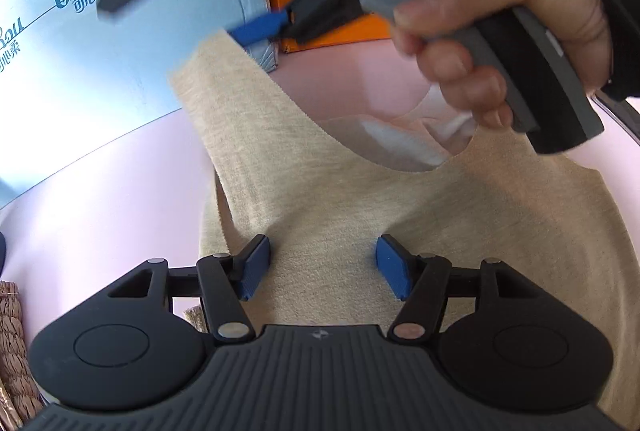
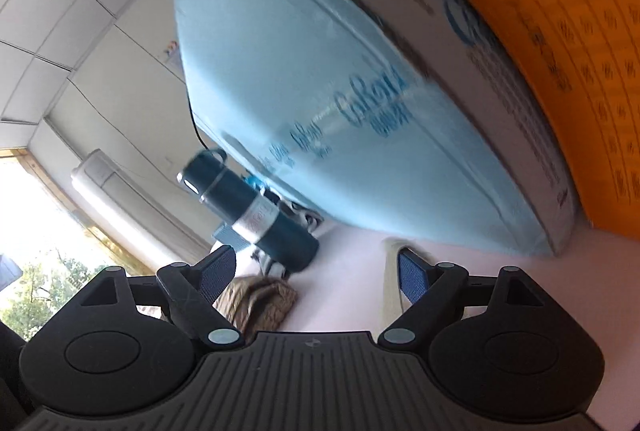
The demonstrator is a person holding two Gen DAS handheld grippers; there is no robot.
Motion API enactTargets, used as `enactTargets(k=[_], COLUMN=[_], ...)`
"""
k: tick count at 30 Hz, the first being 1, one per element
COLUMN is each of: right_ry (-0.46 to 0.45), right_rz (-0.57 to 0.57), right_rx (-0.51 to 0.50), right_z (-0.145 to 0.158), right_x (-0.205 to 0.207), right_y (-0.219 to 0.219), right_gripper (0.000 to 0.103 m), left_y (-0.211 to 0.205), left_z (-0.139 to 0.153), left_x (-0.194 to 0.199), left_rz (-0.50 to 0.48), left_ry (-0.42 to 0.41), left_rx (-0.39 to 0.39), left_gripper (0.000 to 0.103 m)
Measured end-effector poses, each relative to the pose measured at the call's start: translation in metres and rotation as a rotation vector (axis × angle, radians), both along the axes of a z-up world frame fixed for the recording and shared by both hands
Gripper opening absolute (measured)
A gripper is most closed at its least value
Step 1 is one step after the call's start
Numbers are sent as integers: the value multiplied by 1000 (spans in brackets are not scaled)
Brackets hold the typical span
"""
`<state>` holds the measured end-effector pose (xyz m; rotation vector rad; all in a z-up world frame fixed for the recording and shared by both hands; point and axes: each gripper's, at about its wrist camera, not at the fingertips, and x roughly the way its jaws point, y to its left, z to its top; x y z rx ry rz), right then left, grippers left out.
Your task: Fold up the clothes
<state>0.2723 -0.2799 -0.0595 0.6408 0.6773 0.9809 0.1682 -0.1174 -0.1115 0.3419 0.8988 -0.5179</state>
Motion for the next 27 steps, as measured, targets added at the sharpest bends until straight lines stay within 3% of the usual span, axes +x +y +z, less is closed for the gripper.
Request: enactTargets(k=[4,9,20,23,27], right_ry=[-22,27,98,103,120], right_rz=[-29,-50,-68,-65,-49], right_rx=[1,-118,-159,-164,-186], right_z=[13,0,-25,-25,-25], right_x=[5,15,23,23,21], right_y=[-5,1,5,6,7], right_gripper=[87,90,95,95,95], left_y=[1,6,54,69,91], left_z=[-6,-12,-16,-13,20], left_x=[1,6,10,16,13], left_rz=[14,38,152,119,14], left_ry=[-8,6,15,21,-10], left_rx=[5,-7,-90,-79,-67], left_gripper=[68,82,81,80,76])
